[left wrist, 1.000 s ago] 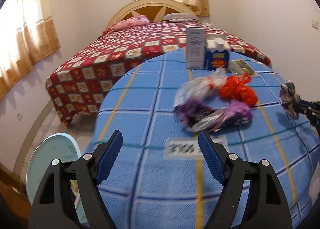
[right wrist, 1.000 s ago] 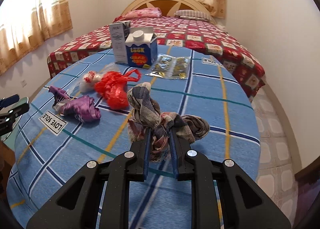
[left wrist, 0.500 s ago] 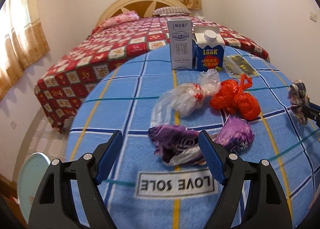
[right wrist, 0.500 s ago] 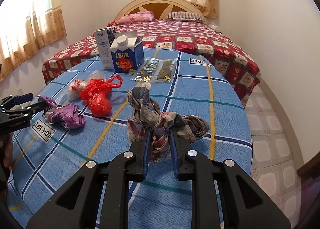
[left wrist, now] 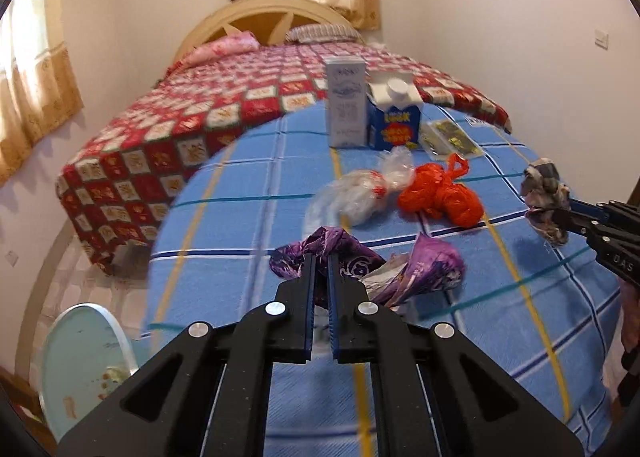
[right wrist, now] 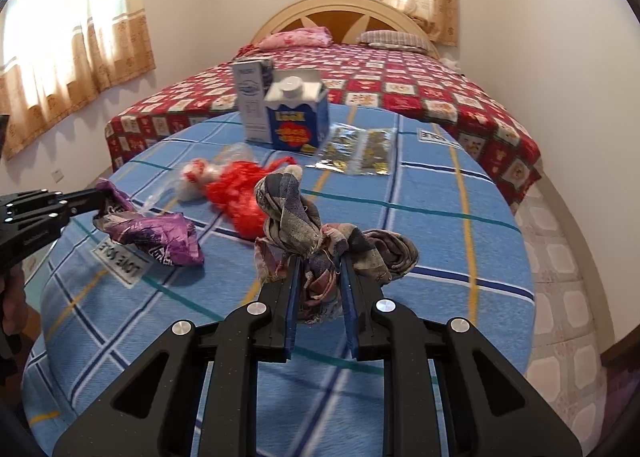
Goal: Collect trash
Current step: 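Carry the purple wrapper over the blue bin with the left gripper while the right holds the cloth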
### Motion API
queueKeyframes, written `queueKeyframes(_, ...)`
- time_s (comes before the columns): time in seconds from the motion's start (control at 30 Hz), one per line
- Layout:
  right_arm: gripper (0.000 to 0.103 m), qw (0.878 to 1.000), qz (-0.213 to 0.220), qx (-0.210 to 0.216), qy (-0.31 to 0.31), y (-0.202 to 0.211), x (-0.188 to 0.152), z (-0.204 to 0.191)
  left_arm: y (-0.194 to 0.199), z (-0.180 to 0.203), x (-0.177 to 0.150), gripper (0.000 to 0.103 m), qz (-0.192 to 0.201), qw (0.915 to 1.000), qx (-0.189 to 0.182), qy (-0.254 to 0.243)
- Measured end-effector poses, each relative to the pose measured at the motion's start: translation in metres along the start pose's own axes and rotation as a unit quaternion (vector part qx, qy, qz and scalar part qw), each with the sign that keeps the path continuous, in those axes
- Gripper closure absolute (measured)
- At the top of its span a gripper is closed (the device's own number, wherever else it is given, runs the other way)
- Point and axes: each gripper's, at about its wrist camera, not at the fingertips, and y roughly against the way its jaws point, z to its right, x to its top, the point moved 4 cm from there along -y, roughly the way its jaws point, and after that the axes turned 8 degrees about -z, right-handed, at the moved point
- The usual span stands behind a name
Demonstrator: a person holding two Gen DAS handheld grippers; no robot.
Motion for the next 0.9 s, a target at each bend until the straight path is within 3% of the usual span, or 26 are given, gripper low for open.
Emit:
queueKeyframes(0.3, 0.083, 0.999, -0.001, 0.026, 0.044, -0.007, 0.011, -0.057, 0.033, -0.059, -0.03, 0.099, 0.015, 0.9981, 0.038, 0.047)
queueKeyframes(0.9, 0.083, 0.99, -0.001, 0.065, 0.123, -0.03, 0.036, -0.154, 0.08, -0.137, -0.069, 0.099, 0.032, 0.9894, 0.101, 0.099)
